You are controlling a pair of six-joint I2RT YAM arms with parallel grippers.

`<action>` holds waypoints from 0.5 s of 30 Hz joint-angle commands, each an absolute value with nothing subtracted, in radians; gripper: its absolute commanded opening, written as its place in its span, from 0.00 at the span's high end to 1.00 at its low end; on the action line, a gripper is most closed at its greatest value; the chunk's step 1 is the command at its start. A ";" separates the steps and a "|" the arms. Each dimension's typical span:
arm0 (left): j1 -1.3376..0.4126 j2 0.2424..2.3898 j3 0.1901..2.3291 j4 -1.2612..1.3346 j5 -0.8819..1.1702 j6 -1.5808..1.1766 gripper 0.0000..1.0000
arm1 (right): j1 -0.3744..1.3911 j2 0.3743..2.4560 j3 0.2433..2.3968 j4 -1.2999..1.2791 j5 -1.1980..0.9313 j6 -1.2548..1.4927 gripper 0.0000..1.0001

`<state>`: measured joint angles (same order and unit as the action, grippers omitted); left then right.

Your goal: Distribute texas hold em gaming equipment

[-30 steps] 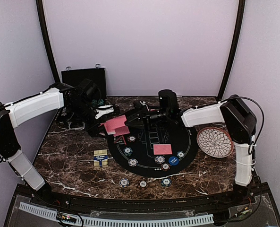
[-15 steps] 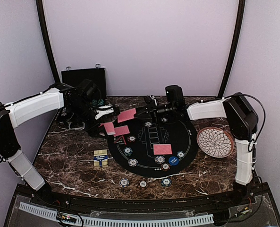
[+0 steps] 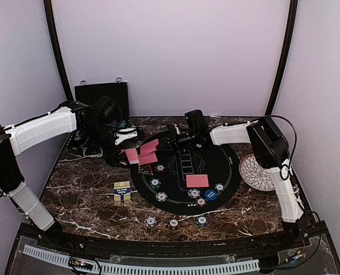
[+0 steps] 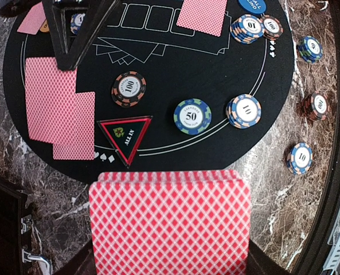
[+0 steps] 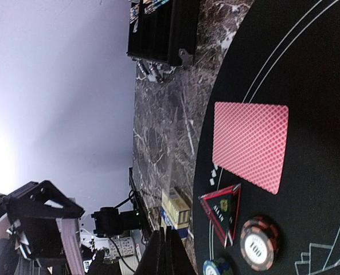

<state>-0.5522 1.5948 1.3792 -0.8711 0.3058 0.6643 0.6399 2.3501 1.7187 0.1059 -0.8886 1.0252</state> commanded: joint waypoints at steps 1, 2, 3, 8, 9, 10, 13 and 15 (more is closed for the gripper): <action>-0.548 1.544 1.372 -0.890 0.321 0.660 1.00 | 0.672 2.423 1.821 0.072 -0.840 0.992 1.00; -0.548 1.544 1.373 -0.890 0.320 0.660 1.00 | 0.675 2.439 1.839 0.057 -0.828 0.985 1.00; -0.548 1.545 1.374 -0.891 0.320 0.660 1.00 | 0.676 2.454 1.854 0.044 -0.817 0.979 1.00; -0.548 1.541 1.367 -0.889 0.319 0.661 1.00 | 0.678 2.487 1.872 0.024 -0.784 0.968 1.00; -0.547 1.541 1.364 -0.889 0.320 0.661 1.00 | 0.678 2.489 1.874 0.018 -0.779 0.963 1.00; -0.547 1.542 1.362 -0.887 0.320 0.660 1.00 | 0.678 2.490 1.874 0.009 -0.773 0.957 1.00; -0.548 1.543 1.361 -0.885 0.320 0.660 1.00 | 0.675 2.486 1.868 -0.027 -0.752 0.929 1.00; -0.548 1.544 1.360 -0.884 0.322 0.660 1.00 | 0.671 2.479 1.856 -0.038 -0.742 0.919 1.00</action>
<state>-0.5526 1.5887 1.3701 -0.8730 0.3058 0.6643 0.6754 2.4779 1.8416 -0.0097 -0.7811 0.9634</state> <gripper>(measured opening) 0.682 0.003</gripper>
